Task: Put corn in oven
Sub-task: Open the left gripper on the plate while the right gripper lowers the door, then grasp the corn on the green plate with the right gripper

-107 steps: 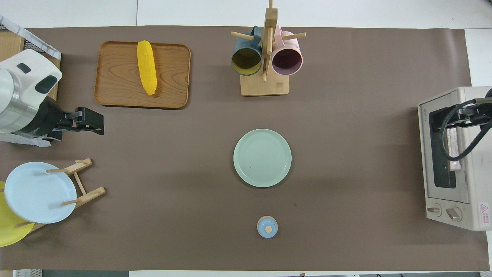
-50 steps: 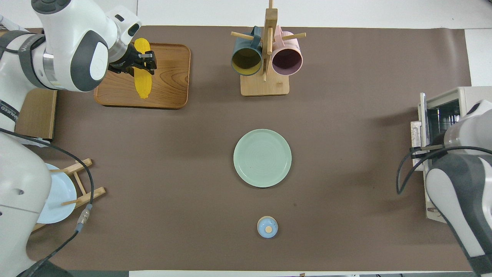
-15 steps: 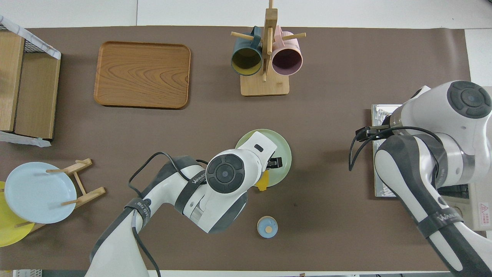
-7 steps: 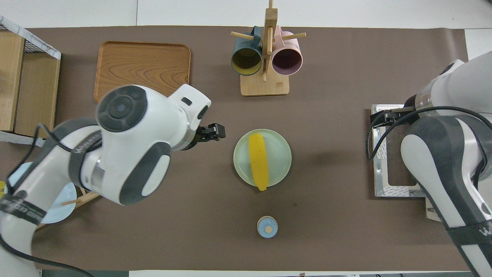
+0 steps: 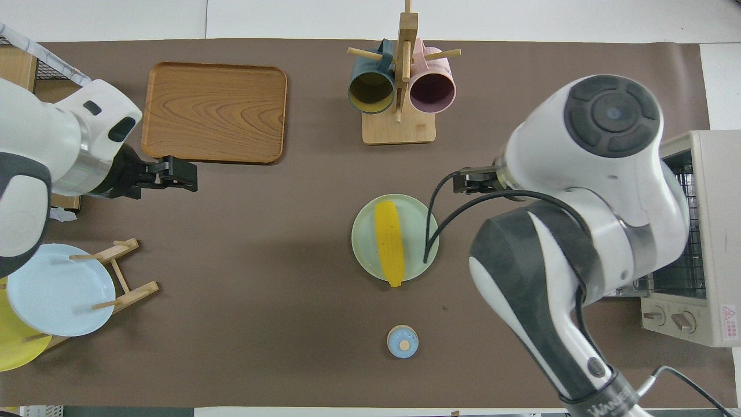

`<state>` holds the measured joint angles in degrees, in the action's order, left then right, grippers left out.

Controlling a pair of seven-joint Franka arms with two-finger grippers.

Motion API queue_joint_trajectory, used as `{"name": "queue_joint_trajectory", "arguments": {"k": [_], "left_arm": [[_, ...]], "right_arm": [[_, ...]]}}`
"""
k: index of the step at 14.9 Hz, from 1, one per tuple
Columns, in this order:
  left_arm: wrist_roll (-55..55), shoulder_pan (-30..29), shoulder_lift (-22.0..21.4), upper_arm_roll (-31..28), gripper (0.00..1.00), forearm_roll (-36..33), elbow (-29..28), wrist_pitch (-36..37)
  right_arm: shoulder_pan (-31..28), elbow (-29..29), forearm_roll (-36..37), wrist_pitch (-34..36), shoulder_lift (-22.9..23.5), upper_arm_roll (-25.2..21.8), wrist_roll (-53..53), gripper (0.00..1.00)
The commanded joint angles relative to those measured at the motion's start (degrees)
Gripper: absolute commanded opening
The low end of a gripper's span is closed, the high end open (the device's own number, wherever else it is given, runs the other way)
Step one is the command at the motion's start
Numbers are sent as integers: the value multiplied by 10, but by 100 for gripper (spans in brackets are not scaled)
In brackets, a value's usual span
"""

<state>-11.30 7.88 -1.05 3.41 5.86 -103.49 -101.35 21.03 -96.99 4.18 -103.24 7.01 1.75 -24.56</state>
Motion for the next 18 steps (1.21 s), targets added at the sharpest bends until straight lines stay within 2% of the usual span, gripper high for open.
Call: {"name": "queue_joint_trajectory", "arguments": {"k": [1,5,6,7,9,11,12,13,15,18], "left_arm": [[36,-37,-25,8,100,-40,0,40],[37,-37,-26,8,100,-47,41,132],[37,-33,-22,7,100,-46,60,152],[37,-30,-15,5,100,-42,82,166],[37,-20,2,-2,100,-32,103,163],[37,-20,3,-5,100,-22,100,146],[37,-15,4,-5,100,-22,97,139],[37,-11,3,-5,100,-22,96,138],[37,-10,3,-5,100,-23,96,140],[37,-9,0,-6,100,-23,85,132]], "right_arm": [[31,170,7,73,111,3,-43,100],[145,224,20,63,209,9,-169,100],[160,235,29,55,228,11,-178,100],[165,232,29,19,236,12,-186,100],[186,188,29,-40,238,13,-205,100],[187,180,31,-49,238,13,-204,100],[186,154,31,-70,236,13,-198,100],[188,101,31,-106,220,13,-195,100],[190,33,30,-172,201,13,-194,85],[190,8,30,-205,194,13,-196,67]]}}
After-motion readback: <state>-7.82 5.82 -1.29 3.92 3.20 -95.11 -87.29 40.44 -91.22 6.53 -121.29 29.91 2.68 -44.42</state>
